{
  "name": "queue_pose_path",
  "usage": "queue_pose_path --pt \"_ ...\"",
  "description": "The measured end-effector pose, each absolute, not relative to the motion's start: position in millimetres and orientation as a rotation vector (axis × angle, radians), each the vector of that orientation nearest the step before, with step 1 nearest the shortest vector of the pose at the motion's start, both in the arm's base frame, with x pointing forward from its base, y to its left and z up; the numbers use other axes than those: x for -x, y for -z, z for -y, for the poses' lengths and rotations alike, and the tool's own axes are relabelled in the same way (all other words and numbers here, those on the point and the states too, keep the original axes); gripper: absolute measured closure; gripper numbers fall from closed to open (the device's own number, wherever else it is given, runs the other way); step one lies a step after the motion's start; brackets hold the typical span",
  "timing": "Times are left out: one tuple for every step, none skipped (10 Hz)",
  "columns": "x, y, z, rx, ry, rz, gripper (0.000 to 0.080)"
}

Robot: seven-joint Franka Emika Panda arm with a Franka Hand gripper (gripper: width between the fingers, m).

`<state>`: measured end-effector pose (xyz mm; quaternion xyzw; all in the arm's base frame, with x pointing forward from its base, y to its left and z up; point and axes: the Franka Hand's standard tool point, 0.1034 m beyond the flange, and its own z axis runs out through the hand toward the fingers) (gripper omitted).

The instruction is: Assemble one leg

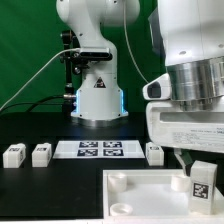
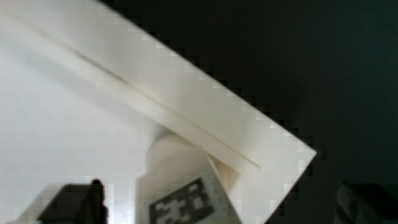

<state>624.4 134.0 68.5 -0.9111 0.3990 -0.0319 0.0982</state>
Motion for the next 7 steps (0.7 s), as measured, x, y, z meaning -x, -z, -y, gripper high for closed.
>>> queue_pose_path --pt "-624.5 -68.3 -133.3 2.746 0.107 -1.066 0.0150" --pt "-624.7 -68.4 -129.2 2.836 0.120 -0.861 0.0151" --pt "-627.0 -70.3 -122.6 2.925 0.130 -0.637 0.0150" --pt "-628.8 -71.6 -122.6 2.948 0.143 -0.594 0.0150" --pt "-628.0 -70.6 -122.8 2.929 0.134 -0.667 0.0160" --pt "-628.1 -70.4 -122.1 2.932 0.135 -0.659 0.0160" --pt "-627.9 -70.3 -123.0 2.904 0.127 -0.746 0.0337"
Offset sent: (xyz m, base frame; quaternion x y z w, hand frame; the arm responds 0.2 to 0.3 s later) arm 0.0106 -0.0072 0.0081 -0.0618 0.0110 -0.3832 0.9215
